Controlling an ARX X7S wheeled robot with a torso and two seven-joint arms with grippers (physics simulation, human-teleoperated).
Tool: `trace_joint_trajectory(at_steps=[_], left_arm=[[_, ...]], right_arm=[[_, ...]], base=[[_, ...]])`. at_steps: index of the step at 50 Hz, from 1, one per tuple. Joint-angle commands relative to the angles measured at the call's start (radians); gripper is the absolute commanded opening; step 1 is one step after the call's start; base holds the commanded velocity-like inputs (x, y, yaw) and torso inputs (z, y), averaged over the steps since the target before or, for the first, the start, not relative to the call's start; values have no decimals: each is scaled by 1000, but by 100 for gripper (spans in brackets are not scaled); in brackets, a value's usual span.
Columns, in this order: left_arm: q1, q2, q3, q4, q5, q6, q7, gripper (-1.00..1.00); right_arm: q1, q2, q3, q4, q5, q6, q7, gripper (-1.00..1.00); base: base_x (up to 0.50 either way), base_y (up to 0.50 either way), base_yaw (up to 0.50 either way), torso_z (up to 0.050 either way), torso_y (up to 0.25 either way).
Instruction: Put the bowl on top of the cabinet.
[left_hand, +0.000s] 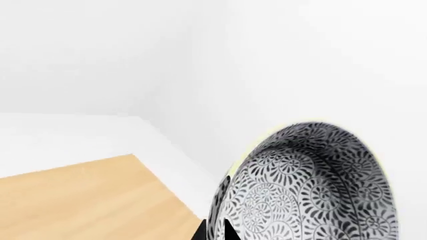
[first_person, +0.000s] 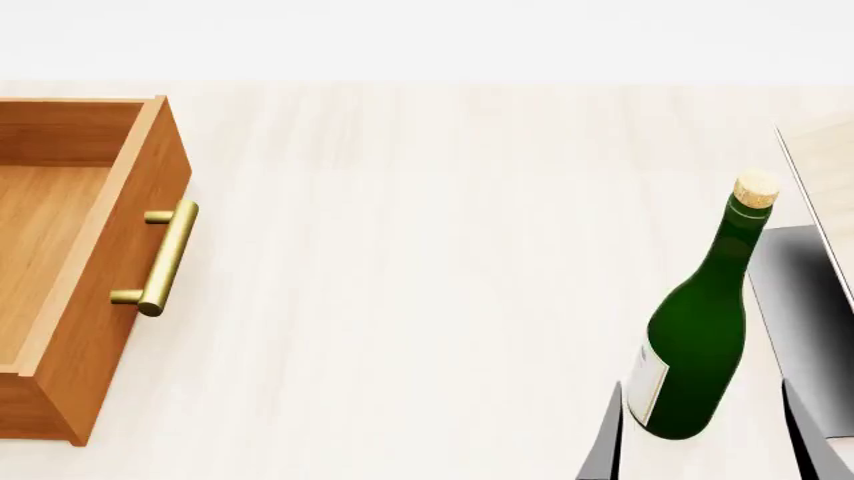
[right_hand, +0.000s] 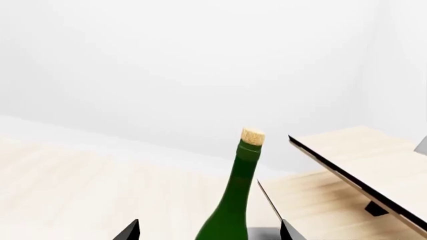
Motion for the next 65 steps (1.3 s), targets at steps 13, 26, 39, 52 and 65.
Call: trace_joint_trajectory(at_steps=[13, 26, 39, 52, 65], left_arm=[[-158, -93, -212, -478, 22, 101, -372, -100], [-166, -113, -241, -563, 24, 133, -459, -100], [-194, -115, -215, -562, 53, 126, -459, -100], [-181, -111, -213, -563, 68, 135, -481, -100], [-141, -113, -216, -567, 85, 146, -488, -100]], right_arm=[[4, 1, 3, 9, -40, -2, -30, 100], [9, -11, 11, 5, -16, 13, -22, 100], [10, -7, 13, 3, -9, 16, -22, 100], [10, -4, 12, -1, -7, 18, -19, 100], [11, -3, 6, 12, -8, 7, -19, 100]], base=[[0, 0, 0, 0, 0], [0, 0, 0, 0, 1], [0, 0, 0, 0, 0], [0, 0, 0, 0, 0], [0, 0, 0, 0, 0]])
